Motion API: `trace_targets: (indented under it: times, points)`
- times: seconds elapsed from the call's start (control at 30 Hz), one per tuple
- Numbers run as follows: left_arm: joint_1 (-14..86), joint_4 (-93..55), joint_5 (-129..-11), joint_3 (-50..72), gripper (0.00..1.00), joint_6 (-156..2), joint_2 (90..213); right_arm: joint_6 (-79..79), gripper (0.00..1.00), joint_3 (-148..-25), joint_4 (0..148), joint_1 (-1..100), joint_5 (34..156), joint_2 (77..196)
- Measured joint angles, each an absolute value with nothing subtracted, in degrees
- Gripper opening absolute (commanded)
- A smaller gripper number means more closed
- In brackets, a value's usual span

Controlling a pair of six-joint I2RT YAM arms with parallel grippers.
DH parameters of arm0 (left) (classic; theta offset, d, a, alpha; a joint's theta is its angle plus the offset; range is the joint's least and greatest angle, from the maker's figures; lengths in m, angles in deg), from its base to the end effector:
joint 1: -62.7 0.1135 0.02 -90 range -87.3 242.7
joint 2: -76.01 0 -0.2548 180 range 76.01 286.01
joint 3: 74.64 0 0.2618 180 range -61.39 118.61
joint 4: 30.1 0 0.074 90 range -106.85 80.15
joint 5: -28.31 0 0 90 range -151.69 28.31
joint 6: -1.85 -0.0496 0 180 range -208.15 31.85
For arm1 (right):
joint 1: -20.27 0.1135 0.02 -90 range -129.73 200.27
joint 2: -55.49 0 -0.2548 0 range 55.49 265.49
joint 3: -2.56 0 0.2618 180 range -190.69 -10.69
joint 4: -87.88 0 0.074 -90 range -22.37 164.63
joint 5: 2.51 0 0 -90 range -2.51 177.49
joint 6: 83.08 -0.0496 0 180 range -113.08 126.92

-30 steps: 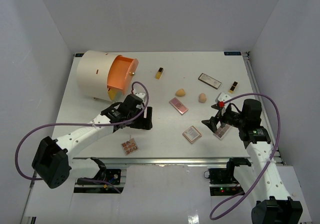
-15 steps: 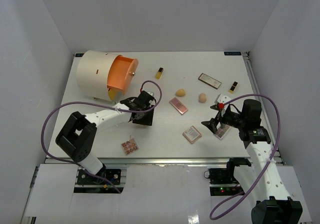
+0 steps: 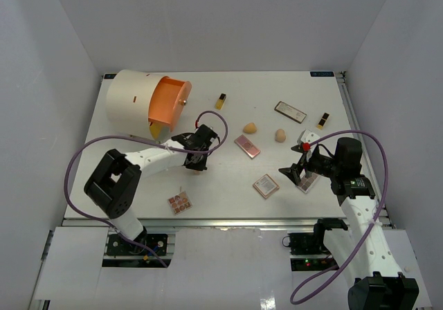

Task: Organize the makeup

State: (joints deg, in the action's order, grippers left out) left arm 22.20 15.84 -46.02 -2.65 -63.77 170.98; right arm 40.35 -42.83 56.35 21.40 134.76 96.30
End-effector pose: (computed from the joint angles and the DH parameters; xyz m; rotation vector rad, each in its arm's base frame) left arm 0.2573 -0.2021 0.1515 0.3086 2.6699 0.0439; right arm 0.1833 0.0401 0.2521 -1.0206 1.6141 0.4606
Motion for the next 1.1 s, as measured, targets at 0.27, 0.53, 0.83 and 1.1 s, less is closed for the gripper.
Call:
trace_targets:
  times: [0.27, 0.53, 0.83, 1.1]
  points:
    - [19.5, 18.7, -47.7, 1.2, 0.0, -64.3, 160.8, 40.3, 0.95, -42.8, 56.3, 21.4, 134.3, 96.2]
    - [23.4, 20.1, -44.8, 21.4, 0.0, -67.5, 149.9, 40.3, 0.95, -42.8, 56.3, 21.4, 134.3, 95.8]
    - [39.2, 22.4, -42.7, 33.7, 0.0, -72.0, 158.8, 40.3, 0.95, -42.8, 56.3, 21.4, 134.3, 95.1]
    - [43.1, 23.9, -43.0, 35.1, 0.03, -74.5, 169.6, 40.3, 0.95, -42.8, 56.3, 21.4, 134.3, 95.1]
